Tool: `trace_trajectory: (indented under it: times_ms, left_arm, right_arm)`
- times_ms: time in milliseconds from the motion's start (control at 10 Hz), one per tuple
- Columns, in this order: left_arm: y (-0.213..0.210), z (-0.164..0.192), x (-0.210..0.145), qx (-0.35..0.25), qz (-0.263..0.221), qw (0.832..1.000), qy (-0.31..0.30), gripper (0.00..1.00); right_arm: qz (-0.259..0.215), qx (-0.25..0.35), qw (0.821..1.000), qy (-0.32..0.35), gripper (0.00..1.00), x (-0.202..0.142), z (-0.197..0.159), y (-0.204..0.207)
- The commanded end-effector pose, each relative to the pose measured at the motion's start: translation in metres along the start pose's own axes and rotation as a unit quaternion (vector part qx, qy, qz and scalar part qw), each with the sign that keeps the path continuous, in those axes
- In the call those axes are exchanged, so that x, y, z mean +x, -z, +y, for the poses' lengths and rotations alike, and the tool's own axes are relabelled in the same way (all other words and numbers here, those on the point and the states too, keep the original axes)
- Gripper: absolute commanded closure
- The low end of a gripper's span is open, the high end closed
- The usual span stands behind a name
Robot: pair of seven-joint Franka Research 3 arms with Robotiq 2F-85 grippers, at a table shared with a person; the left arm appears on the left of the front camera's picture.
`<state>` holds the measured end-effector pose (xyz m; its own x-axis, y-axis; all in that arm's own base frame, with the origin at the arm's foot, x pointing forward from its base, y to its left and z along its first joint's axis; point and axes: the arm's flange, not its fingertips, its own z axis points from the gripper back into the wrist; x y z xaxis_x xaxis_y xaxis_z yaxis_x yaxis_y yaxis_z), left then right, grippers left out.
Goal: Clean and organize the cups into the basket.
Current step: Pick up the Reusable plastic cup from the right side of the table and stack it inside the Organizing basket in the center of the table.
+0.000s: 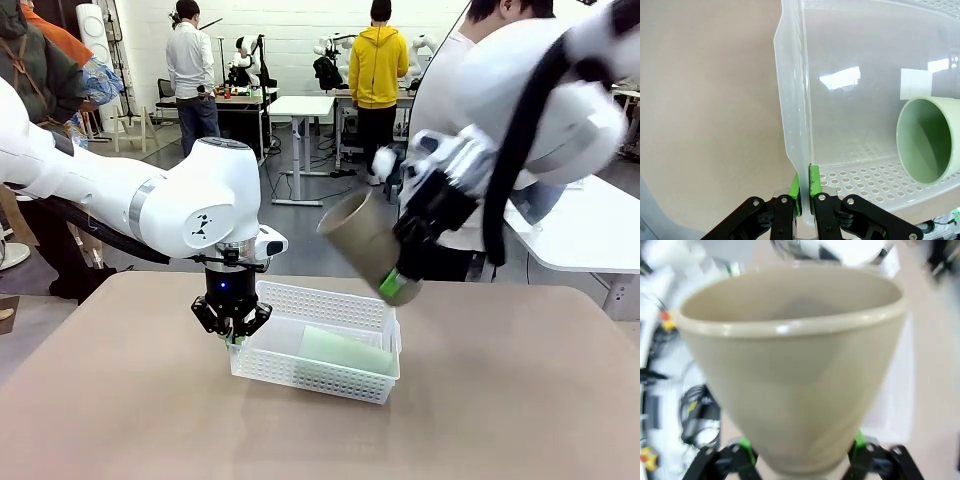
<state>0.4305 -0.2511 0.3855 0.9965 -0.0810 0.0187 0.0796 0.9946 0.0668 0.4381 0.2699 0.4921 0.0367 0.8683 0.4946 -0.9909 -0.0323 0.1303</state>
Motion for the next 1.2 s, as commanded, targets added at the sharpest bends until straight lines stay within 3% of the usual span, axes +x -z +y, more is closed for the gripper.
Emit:
trace_trajectory:
  times_ms: [0, 500, 1100]
  left_arm:
    - [-0.002, 0.001, 0.0, 0.006, -0.005, 1.0, 0.001, 1.0]
    - [-0.002, 0.001, 0.0, 0.006, -0.005, 1.0, 0.001, 1.0]
    - [-0.002, 0.001, 0.0, 0.006, -0.005, 1.0, 0.001, 1.0]
  right_arm:
    - [0.095, 0.03, 0.995, 0.02, 0.21, 0.008, -0.041, 0.031]
    - [0.194, 0.024, 0.981, 0.018, 0.21, 0.022, -0.081, 0.1]
    - [0.202, 0.003, 0.979, -0.009, 0.21, 0.006, -0.114, 0.14]
